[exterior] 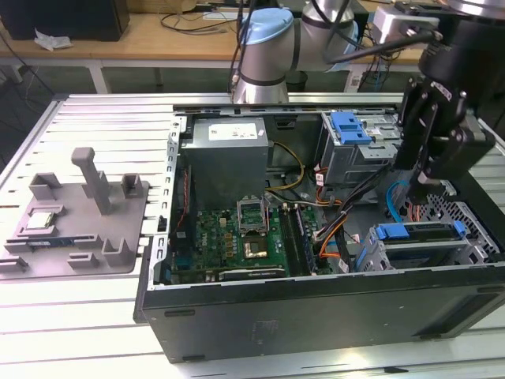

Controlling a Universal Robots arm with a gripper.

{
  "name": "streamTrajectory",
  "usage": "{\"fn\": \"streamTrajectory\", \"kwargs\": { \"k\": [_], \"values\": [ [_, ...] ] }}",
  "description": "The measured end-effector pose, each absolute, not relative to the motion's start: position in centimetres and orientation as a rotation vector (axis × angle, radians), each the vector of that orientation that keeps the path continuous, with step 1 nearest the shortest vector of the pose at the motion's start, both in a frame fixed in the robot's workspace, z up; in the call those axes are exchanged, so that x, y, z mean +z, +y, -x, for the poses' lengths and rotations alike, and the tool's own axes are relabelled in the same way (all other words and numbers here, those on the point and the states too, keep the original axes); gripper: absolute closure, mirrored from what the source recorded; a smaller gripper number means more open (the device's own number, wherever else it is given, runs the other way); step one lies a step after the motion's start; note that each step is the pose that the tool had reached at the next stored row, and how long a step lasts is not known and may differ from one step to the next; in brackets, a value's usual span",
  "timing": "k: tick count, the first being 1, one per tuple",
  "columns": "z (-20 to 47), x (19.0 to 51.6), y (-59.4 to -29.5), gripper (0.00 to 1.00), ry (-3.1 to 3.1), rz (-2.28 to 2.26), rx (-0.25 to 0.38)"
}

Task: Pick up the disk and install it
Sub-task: 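Insert the first disk wire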

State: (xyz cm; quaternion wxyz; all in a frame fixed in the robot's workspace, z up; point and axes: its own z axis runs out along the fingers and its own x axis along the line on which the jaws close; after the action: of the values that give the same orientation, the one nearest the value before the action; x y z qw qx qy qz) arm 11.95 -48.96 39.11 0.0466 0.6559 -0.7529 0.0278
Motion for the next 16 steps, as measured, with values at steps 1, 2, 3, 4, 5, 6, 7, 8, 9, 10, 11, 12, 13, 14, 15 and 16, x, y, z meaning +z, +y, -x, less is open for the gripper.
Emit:
{"fn": "streamTrajectory", "kwargs": {
  "k": [1, 2, 3, 4, 5, 6, 7, 8, 9, 10, 11, 12, 13, 14, 15, 16],
  "values": [
    [-11.9, 39.1, -48.6, 0.44, -2.295, -2.0, 0.088],
    [-12.0, 39.1, -48.1, 0.44, -2.292, -1.997, 0.091],
    [-12.0, 39.0, -47.8, 0.44, -2.288, -1.994, 0.092],
    [-12.2, 39.0, -47.6, 0.44, -2.283, -1.989, 0.092],
    [-12.5, 38.9, -47.5, 0.44, -2.28, -1.987, 0.089],
    [-12.8, 38.8, -47.4, 0.44, -2.28, -1.983, 0.085],
    [-13.0, 38.8, -47.3, 0.44, -2.281, -1.979, 0.083],
    [-13.1, 38.7, -47.3, 0.44, -2.282, -1.975, 0.08],
    [-13.3, 38.6, -47.2, 0.44, -2.285, -1.965, 0.075],
    [-13.4, 38.6, -47.1, 0.44, -2.287, -1.959, 0.072],
    [-13.6, 38.5, -47.1, 0.44, -2.29, -1.951, 0.069],
    [-13.7, 38.5, -47.0, 0.44, -2.29, -1.944, 0.065],
    [-13.9, 38.4, -46.7, 0.44, -2.283, -1.936, 0.057],
    [-14.0, 38.4, -46.6, 0.44, -2.278, -1.932, 0.055],
    [-14.1, 38.4, -46.4, 0.44, -2.273, -1.928, 0.052],
    [-14.2, 38.4, -46.3, 0.44, -2.259, -1.917, 0.049]
  ]
}}
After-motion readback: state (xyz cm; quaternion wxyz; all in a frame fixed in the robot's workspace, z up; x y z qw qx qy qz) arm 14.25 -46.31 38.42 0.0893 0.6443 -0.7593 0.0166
